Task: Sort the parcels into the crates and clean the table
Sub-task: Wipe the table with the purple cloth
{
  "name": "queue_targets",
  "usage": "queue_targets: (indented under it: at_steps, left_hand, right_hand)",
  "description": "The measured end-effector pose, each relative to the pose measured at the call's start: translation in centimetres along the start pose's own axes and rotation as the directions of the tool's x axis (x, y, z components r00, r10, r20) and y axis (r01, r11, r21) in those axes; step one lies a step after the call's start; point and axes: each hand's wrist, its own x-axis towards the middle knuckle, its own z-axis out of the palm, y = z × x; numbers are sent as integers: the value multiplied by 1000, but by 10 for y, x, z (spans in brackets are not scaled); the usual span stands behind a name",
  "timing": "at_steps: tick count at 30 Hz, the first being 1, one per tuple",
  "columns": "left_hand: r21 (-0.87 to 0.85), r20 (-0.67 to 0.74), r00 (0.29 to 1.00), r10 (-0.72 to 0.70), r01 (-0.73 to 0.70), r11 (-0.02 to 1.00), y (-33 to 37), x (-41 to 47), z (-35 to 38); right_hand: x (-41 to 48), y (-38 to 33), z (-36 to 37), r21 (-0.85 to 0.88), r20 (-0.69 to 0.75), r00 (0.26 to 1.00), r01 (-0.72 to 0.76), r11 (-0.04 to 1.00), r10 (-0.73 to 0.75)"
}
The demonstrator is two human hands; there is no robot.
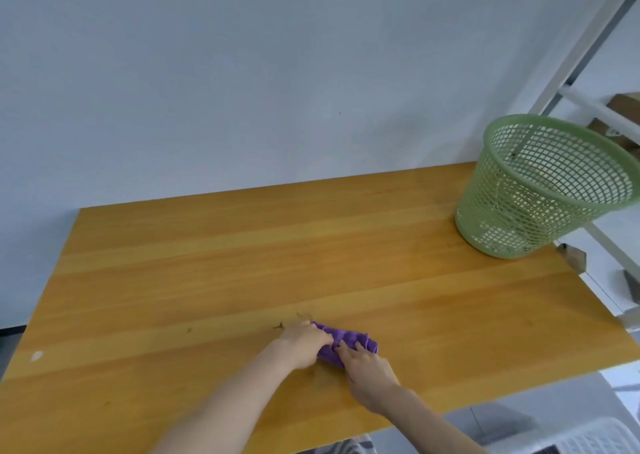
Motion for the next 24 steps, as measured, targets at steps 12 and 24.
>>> queue_targets:
  at_steps: [12, 24]
  left_hand:
    - [-468, -275, 936, -219, 69, 881, -52, -42, 9]
    - [-615, -181, 845, -503, 301, 728, -108, -118, 70]
  right_hand:
    - [4, 47, -44, 763, -149, 959, -44, 644, 242]
    - [2, 11, 12, 385, -136, 884, -368, 846, 447]
